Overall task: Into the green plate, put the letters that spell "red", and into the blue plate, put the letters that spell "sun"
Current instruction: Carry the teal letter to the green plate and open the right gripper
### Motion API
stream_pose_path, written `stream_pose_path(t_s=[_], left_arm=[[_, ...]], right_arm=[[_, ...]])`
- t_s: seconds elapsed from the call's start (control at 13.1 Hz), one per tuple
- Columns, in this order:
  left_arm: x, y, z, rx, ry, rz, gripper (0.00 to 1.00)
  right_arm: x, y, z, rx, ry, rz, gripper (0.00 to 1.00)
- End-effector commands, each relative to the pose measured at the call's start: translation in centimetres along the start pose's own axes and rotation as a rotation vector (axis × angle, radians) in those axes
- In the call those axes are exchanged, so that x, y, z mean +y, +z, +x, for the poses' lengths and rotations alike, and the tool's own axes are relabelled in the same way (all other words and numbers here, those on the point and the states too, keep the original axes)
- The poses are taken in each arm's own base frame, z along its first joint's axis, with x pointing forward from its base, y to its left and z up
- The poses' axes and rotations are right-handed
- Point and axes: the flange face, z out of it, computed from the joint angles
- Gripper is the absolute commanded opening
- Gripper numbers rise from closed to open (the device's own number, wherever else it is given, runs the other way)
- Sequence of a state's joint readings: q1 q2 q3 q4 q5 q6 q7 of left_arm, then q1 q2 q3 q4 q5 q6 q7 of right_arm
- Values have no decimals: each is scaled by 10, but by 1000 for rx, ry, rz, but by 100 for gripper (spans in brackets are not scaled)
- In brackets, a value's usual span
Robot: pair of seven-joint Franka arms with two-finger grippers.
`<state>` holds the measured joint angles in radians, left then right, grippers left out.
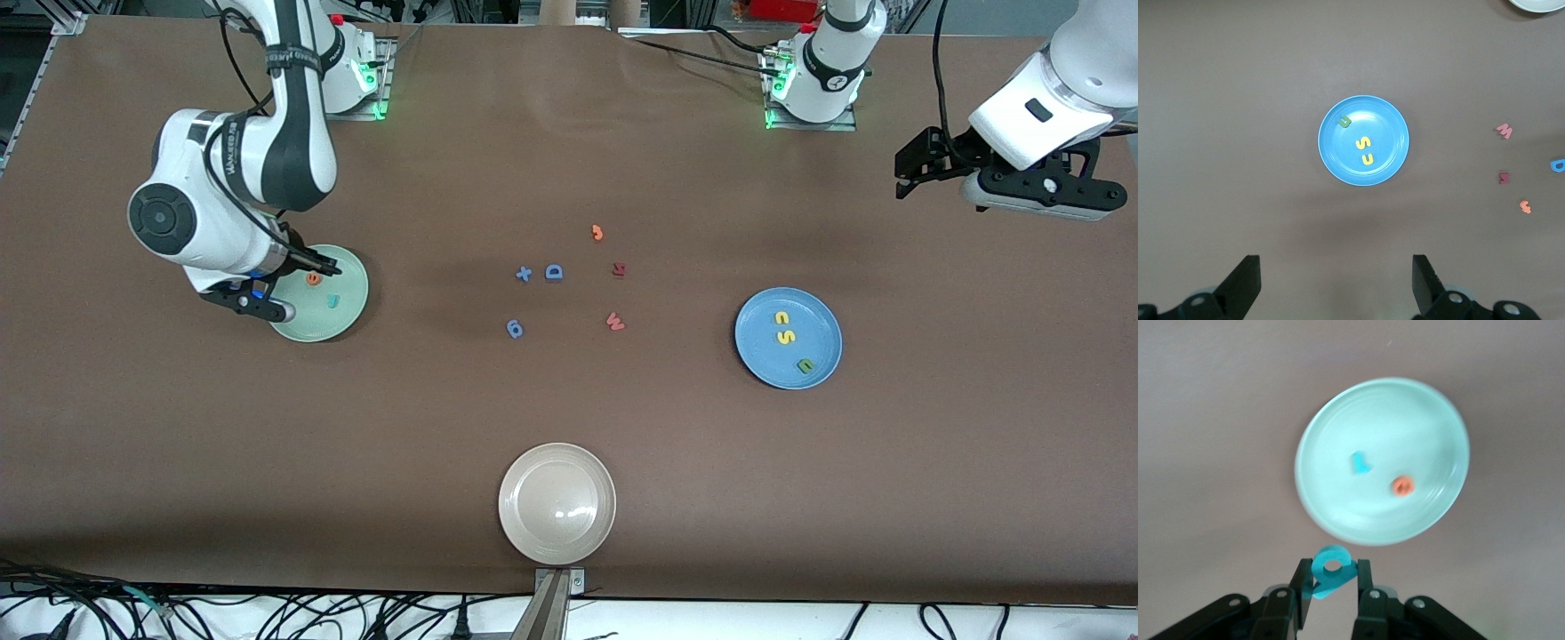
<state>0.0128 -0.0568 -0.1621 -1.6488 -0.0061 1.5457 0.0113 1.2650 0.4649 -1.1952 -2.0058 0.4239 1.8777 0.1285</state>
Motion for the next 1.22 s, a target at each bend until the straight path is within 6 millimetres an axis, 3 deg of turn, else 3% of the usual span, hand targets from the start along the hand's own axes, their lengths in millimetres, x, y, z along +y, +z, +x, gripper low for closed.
stream_pose_path(t_s=[0.0, 0.15, 0.69, 1.14], left_arm=[[1, -5, 0, -2, -1, -28, 100], [1, -5, 0, -2, -1, -28, 100], [1, -5, 0, -2, -1, -28, 100], [1, -4, 0, -4, -1, -29, 100]], right_arm=[[57, 43, 16, 56, -65, -24, 0], [73, 60, 19, 71, -73, -33, 0], [77, 154, 50, 125, -92, -3, 0], [80, 161, 52, 116, -94, 13, 0]])
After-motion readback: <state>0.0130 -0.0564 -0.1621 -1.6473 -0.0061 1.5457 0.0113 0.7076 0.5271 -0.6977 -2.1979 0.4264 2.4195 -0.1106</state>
